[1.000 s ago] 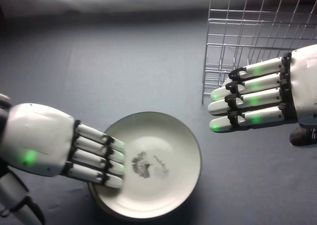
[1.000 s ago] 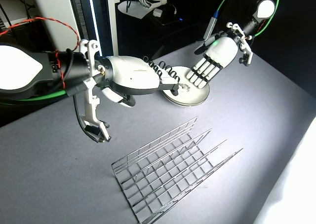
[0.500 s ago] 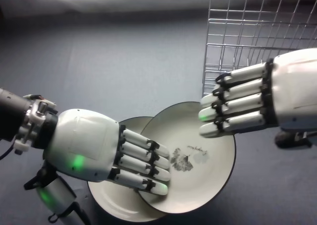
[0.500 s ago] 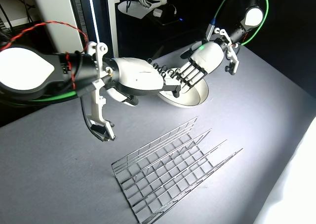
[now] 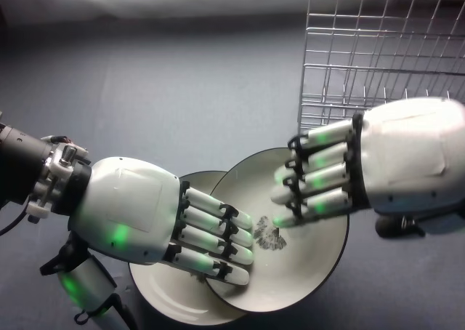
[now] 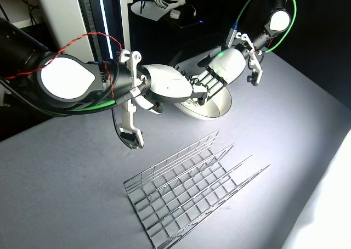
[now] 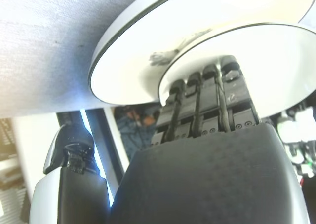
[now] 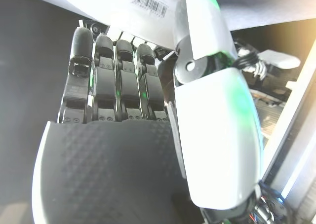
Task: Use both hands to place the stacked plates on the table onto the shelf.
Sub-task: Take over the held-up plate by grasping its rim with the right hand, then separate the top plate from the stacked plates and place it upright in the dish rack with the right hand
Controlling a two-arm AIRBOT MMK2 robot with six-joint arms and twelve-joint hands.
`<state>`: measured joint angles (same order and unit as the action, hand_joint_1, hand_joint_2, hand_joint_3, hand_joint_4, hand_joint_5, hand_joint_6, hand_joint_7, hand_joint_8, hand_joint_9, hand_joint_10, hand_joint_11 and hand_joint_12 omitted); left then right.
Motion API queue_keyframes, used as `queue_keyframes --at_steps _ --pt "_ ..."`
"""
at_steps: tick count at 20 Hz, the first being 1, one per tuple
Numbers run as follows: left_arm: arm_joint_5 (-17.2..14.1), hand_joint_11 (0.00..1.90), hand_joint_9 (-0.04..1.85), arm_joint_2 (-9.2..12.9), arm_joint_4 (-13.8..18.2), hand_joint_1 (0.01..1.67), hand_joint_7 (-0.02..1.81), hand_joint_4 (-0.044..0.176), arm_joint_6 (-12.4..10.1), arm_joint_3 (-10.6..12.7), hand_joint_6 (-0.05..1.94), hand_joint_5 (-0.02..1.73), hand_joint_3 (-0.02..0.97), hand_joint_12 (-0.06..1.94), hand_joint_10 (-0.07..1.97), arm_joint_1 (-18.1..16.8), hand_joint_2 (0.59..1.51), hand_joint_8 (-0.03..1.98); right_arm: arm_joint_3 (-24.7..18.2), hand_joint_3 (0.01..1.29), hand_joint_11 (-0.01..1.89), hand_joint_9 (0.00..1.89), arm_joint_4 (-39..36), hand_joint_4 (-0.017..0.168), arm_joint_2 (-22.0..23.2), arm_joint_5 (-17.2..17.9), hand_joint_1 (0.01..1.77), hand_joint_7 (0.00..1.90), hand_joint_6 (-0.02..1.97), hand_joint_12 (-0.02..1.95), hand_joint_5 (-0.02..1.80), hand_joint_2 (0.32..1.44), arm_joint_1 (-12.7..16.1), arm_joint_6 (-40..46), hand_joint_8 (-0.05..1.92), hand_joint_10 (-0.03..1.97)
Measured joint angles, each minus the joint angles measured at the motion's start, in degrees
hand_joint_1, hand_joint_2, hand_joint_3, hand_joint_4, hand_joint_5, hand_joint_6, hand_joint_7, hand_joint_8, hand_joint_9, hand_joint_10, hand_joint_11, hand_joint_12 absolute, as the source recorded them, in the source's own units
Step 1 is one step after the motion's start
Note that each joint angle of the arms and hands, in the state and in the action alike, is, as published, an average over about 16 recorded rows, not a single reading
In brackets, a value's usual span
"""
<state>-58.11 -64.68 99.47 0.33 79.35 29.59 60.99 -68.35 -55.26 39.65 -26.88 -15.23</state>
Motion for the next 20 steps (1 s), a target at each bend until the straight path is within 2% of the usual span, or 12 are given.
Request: queue_keyframes --at_steps 5,10,16,20 --pt "0.0 0.01 0.00 -0.1 0.0 0.02 -0.01 -0.002 -0.2 0.0 -0.02 0.00 0.016 -0.01 0.00 -0.1 1.116 -0.01 1.3 0.01 0.06 0.38 0.4 0.001 -2.7 -1.4 1.22 0.36 0.02 1.01 0.37 1.06 -1.0 0.0 0.00 0.01" --pt "0.0 0.02 0.00 -0.3 0.0 0.01 -0.01 -0.002 -0.3 0.2 -0.02 0.00 0.016 -0.01 0.00 -0.3 1.116 -0.01 3.3 0.01 0.20 0.52 0.8 0.001 -5.6 -2.0 1.23 0.51 0.02 1.01 0.51 1.06 -1.2 0.0 -0.01 0.01" --pt "-0.1 0.02 0.00 -0.4 0.1 0.01 -0.01 -0.002 -0.4 0.6 -0.02 0.00 0.016 -0.02 0.00 -0.5 1.118 -0.02 5.7 0.01 0.44 0.73 1.4 0.000 -8.8 -1.9 1.25 0.71 0.17 0.94 0.68 1.04 -0.6 0.0 0.02 0.01" --pt "-0.2 0.02 0.00 -0.3 0.1 0.01 -0.01 -0.002 -0.5 0.8 -0.01 0.00 0.016 -0.01 0.00 -0.7 1.119 -0.02 6.6 0.01 0.61 0.87 1.7 0.001 -10.2 -1.7 1.25 0.82 0.35 0.92 0.76 1.02 -0.1 -0.1 0.11 0.03"
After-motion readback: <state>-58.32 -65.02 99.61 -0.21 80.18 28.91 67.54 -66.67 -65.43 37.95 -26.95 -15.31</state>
